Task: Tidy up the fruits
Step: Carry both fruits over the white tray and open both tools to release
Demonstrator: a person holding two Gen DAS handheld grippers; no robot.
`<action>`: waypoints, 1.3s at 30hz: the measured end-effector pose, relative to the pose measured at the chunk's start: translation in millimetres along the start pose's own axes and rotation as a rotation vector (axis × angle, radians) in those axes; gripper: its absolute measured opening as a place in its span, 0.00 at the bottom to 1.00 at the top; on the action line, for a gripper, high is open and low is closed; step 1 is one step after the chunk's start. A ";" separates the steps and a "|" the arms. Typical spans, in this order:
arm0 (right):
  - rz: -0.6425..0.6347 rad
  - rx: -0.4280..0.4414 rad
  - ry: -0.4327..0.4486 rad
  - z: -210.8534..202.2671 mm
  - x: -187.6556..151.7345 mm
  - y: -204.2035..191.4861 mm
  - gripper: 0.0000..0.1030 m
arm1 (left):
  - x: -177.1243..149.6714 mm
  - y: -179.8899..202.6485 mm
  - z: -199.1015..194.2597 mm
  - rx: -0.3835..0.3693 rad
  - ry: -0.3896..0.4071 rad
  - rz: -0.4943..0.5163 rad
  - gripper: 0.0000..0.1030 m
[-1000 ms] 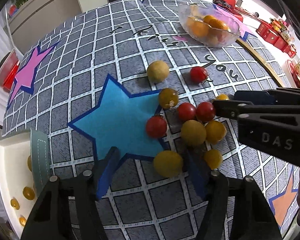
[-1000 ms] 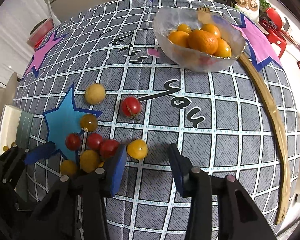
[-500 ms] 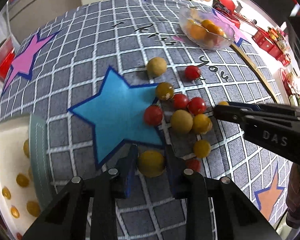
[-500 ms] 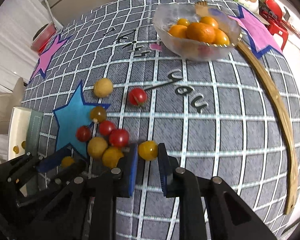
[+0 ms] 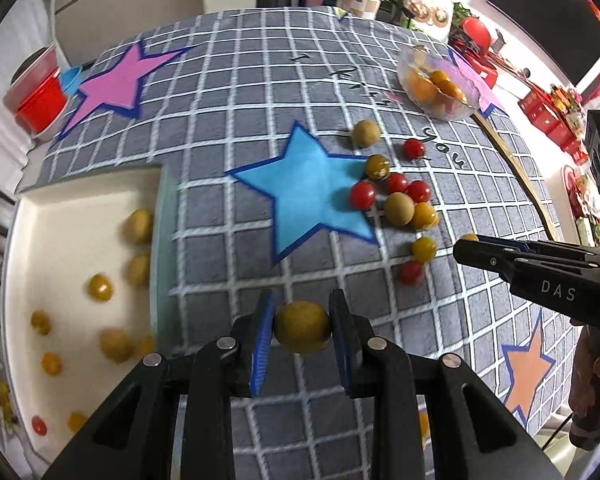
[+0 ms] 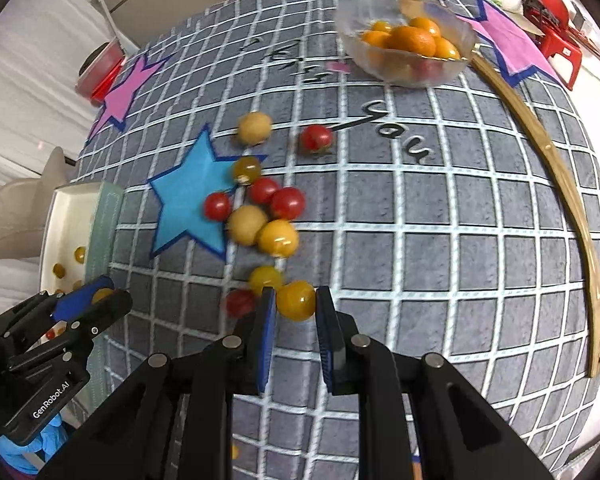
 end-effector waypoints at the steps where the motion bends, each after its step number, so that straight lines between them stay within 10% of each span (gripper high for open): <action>1: -0.005 0.003 0.000 0.0 0.5 -4.1 0.21 | -1.5 -4.6 -3.1 0.005 0.004 -0.006 0.28; 28: -0.427 0.160 -0.086 60.9 72.2 -259.6 0.21 | -54.6 -254.4 -45.6 0.269 0.064 -0.396 0.28; 39: -0.520 0.127 -0.132 92.4 74.6 -294.5 0.21 | -62.6 -268.7 -25.2 0.283 0.049 -0.411 0.28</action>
Point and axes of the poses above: each gripper's, at about its wrist camera, not at the fingertips, and z roughly the way its jaws point, y to its right, x to its top, the point moved 10 cm from there along z, roughly the way its jaws point, and after that the axes turned 14 degrees about -z, right-handed, at the moved point
